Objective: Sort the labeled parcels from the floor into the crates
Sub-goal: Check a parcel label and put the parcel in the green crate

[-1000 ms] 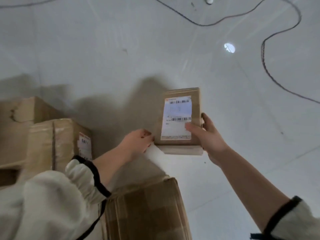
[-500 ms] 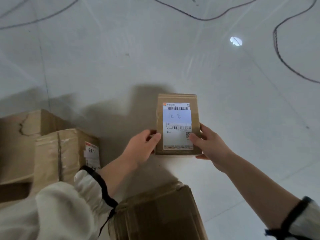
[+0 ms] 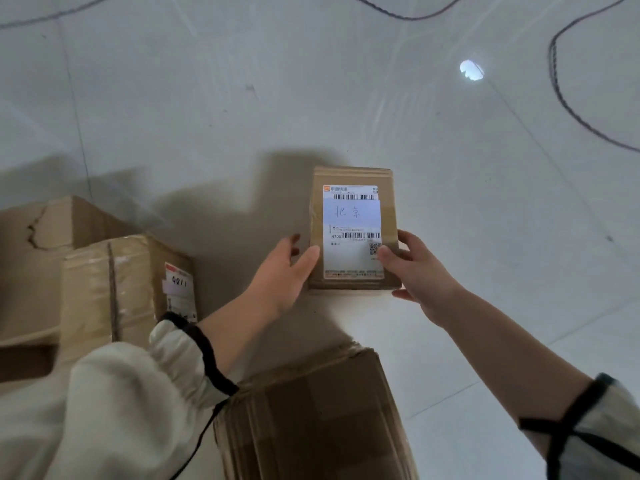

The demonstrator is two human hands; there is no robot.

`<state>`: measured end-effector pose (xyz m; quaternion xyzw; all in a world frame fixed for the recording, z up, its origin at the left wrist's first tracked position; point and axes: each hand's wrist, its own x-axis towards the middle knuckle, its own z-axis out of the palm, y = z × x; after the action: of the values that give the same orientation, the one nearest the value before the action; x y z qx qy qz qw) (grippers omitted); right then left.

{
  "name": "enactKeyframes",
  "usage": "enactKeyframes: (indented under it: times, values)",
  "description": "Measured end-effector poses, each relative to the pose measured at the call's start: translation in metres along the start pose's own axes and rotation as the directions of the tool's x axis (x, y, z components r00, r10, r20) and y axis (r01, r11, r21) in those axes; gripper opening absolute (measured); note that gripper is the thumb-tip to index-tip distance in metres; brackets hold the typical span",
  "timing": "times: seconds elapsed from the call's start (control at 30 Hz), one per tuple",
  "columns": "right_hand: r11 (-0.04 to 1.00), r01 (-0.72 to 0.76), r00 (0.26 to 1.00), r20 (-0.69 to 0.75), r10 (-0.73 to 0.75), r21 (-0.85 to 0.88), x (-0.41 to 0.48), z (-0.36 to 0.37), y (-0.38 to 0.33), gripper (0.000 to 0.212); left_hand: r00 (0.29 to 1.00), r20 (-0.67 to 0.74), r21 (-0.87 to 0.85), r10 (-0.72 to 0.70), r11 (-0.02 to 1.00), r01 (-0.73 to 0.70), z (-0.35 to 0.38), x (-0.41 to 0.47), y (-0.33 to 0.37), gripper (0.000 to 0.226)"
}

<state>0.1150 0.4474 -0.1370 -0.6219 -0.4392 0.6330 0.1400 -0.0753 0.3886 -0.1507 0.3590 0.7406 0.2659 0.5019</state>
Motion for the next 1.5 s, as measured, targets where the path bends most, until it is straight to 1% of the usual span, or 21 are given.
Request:
enactKeyframes:
  times: [0.03, 0.1, 0.13, 0.2, 0.27, 0.33, 0.5, 0.63, 0.73, 0.8, 0.87, 0.93, 0.97, 1.0, 1.1, 1.2, 1.27, 1.33, 1.4, 1.5]
  values:
    - [1.000, -0.007, 0.999, -0.033, 0.007, 0.008, -0.001, -0.001, -0.001, 0.045, 1.000, -0.005, -0.036, -0.015, 0.999, 0.014, -0.001, 0.001, 0.002, 0.060]
    - [0.998, 0.004, 0.996, -0.092, 0.001, 0.056, 0.000, -0.006, -0.001, 0.053, 0.999, 0.020, -0.106, -0.027, 0.994, 0.029, -0.004, 0.004, 0.007, 0.066]
    - [0.995, 0.009, 0.996, -0.090, 0.000, 0.098, 0.001, -0.007, -0.002, 0.054, 0.999, 0.038, -0.101, -0.031, 0.994, 0.034, -0.006, 0.006, 0.009, 0.068]
    - [0.986, 0.013, 1.000, -0.030, -0.008, 0.164, 0.001, -0.006, -0.004, 0.046, 0.998, 0.063, -0.067, -0.030, 0.997, 0.035, -0.008, 0.010, 0.010, 0.071]
    - [0.982, 0.007, 1.000, 0.014, -0.010, 0.186, 0.000, -0.002, -0.003, 0.034, 0.995, 0.097, -0.060, -0.027, 0.998, 0.033, -0.006, 0.010, 0.009, 0.063]
    - [0.981, 0.016, 1.000, 0.013, -0.018, 0.192, 0.001, 0.000, -0.001, 0.031, 0.994, 0.109, -0.068, -0.009, 0.998, 0.017, -0.003, 0.007, 0.007, 0.052]
    - [0.979, 0.027, 1.000, -0.004, -0.027, 0.200, 0.004, -0.002, 0.002, 0.024, 0.996, 0.081, -0.131, 0.035, 0.991, -0.024, -0.002, 0.012, -0.006, 0.047]
    - [0.987, 0.024, 0.999, -0.035, -0.019, 0.158, 0.008, 0.001, 0.004, 0.025, 0.997, 0.071, -0.216, 0.033, 0.976, -0.017, 0.003, 0.015, -0.011, 0.046]
    - [0.989, -0.027, 0.999, -0.014, 0.029, 0.142, 0.013, 0.000, -0.008, 0.029, 0.999, 0.043, -0.232, 0.029, 0.972, -0.019, 0.003, 0.018, -0.005, 0.055]
    - [0.992, -0.073, 0.997, -0.023, 0.076, 0.106, 0.013, 0.003, -0.015, 0.030, 0.998, 0.056, -0.259, -0.009, 0.966, 0.023, 0.002, 0.017, 0.005, 0.046]
    - [0.996, -0.090, 0.987, -0.132, 0.092, 0.025, 0.008, 0.011, -0.017, 0.029, 0.990, 0.117, -0.264, -0.073, 0.959, 0.102, 0.001, 0.011, 0.016, 0.038]
    - [0.991, -0.125, 0.971, -0.212, 0.112, -0.053, -0.005, 0.018, -0.021, 0.029, 0.967, 0.232, -0.258, -0.106, 0.952, 0.166, 0.000, 0.000, 0.030, 0.038]
    - [0.989, -0.133, 0.969, -0.218, 0.117, -0.060, -0.015, 0.018, -0.025, 0.027, 0.958, 0.260, -0.248, -0.123, 0.950, 0.189, -0.001, -0.009, 0.040, 0.036]
    - [0.992, -0.117, 0.972, -0.211, 0.104, -0.049, -0.027, 0.017, -0.032, 0.024, 0.960, 0.250, -0.248, -0.128, 0.950, 0.191, -0.005, -0.020, 0.053, 0.034]
    - [0.999, -0.017, 0.975, -0.224, 0.007, -0.040, -0.066, 0.004, -0.072, 0.019, 0.982, 0.178, -0.301, -0.062, 0.947, 0.115, -0.027, -0.052, 0.102, 0.036]
    - [0.993, 0.092, 0.969, -0.224, -0.106, -0.069, -0.127, -0.021, -0.129, 0.021, 0.992, 0.124, -0.281, 0.009, 0.959, 0.026, -0.056, -0.099, 0.162, 0.040]
    - [0.987, 0.157, 0.963, -0.219, -0.159, -0.029, -0.177, -0.040, -0.173, 0.021, 0.992, 0.109, -0.256, 0.059, 0.966, -0.029, -0.075, -0.136, 0.207, 0.044]
    - [0.980, 0.200, 0.956, -0.222, -0.190, 0.023, -0.232, -0.058, -0.220, 0.021, 0.987, 0.129, -0.253, 0.098, 0.965, -0.063, -0.094, -0.180, 0.255, 0.049]
    - [0.973, 0.227, 0.951, -0.224, -0.212, 0.045, -0.291, -0.074, -0.263, 0.023, 0.981, 0.144, -0.304, 0.129, 0.949, -0.080, -0.113, -0.227, 0.306, 0.056]
    - [0.959, 0.277, 0.943, -0.210, -0.258, 0.066, -0.391, -0.095, -0.336, 0.028, 0.981, 0.111, -0.402, 0.159, 0.910, -0.102, -0.147, -0.307, 0.387, 0.043]
